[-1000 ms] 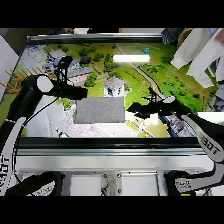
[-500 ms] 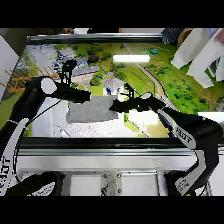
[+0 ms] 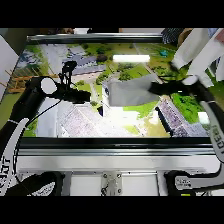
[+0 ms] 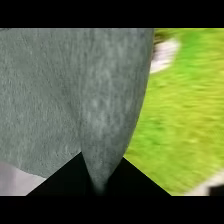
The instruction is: Fold the clothes and pants, and hang the long-sleeved shirts on hangers.
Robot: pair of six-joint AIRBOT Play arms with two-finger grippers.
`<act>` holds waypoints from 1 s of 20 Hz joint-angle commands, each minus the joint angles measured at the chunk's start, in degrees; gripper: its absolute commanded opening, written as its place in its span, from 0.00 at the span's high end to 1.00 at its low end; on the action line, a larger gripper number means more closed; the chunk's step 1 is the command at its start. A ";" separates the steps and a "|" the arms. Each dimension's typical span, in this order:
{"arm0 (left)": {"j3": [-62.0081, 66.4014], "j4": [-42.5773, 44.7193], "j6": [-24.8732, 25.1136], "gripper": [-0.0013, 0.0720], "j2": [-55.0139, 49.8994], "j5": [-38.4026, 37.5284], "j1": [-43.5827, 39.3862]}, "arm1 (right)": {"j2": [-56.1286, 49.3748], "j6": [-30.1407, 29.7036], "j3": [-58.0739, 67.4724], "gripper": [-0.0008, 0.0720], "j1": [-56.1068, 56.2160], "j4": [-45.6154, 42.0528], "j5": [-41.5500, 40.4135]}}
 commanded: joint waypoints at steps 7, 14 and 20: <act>-0.02 -0.07 -1.90 0.96 0.02 0.00 -0.04 | 9.66 19.17 -2.49 0.96 -33.29 -24.59 5.68; -0.02 -0.28 -1.90 0.96 0.04 0.00 -0.04 | 22.71 26.91 -24.15 0.96 -30.84 -29.00 4.98; -0.02 -0.28 -1.88 0.96 0.04 -0.17 -0.04 | 29.42 28.44 -34.62 0.95 -25.81 -29.00 6.05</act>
